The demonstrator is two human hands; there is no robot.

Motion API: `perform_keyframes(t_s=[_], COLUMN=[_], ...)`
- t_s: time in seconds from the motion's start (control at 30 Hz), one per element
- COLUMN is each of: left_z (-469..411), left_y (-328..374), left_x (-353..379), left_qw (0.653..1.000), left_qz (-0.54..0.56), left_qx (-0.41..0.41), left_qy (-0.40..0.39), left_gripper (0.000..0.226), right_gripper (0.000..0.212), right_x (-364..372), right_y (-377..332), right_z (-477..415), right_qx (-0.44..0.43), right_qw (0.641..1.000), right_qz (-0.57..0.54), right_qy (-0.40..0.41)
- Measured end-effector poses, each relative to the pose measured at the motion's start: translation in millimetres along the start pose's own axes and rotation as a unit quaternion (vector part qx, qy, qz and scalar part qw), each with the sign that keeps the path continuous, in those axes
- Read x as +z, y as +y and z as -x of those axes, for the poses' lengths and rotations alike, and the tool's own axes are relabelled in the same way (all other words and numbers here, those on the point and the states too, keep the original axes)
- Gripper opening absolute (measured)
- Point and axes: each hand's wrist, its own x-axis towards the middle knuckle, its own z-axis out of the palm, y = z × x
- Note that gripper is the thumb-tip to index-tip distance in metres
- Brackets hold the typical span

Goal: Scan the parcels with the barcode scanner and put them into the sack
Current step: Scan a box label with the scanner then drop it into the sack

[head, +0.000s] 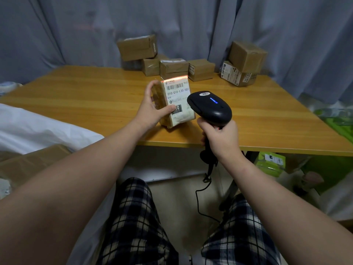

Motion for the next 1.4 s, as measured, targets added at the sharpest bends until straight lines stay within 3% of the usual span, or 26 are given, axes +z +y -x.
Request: perform_keyframes(t_s=[0.3, 0.5, 0.67, 0.77, 0.87, 1.0, 1.1, 1.17, 1.23, 1.4], left_z=[32, 96, 153, 175, 183, 176, 174, 175, 172, 158], left_y=[12, 31, 34, 40, 57, 86, 101, 101, 90, 58], left_x=[-31, -127, -212, -240, -260, -275, -281, -281, -272, -219], left_qw=[0.996, 0.973, 0.933, 0.929, 0.927, 0.909, 0.9, 0.902, 0.91, 0.934], left_qz=[-0.036, -0.144, -0.251, -0.228, -0.204, -0.255, -0.273, -0.267, -0.259, -0.319], left_qx=[0.009, 0.021, -0.045, -0.085, -0.089, -0.032, -0.018, -0.024, -0.033, -0.025], left_qy=[0.081, 0.177, 0.254, 0.278, 0.301, 0.328, 0.339, 0.339, 0.323, 0.162], left_gripper=[0.093, 0.077, 0.069, 0.074, 0.078, 0.069, 0.065, 0.068, 0.072, 0.075], right_gripper=[0.012, 0.007, 0.025, 0.029, 0.029, 0.023, 0.021, 0.034, 0.031, 0.016], right_x=[29, 89, 155, 189, 214, 241, 232, 207, 180, 168], right_y=[-30, -39, -35, -28, -53, -111, -125, -111, -95, -79], right_z=[7, 33, 68, 85, 88, 106, 111, 91, 74, 69], right_qx=[0.042, 0.148, 0.156, 0.193, 0.263, 0.269, 0.242, 0.239, 0.247, 0.19], right_qw=[0.992, 0.968, 0.945, 0.94, 0.944, 0.93, 0.923, 0.946, 0.96, 0.97], right_qz=[-0.045, -0.089, 0.073, 0.141, 0.095, -0.056, -0.131, -0.135, -0.076, 0.036], right_qy=[-0.106, -0.184, -0.278, -0.242, -0.173, -0.243, -0.27, -0.173, -0.105, -0.15])
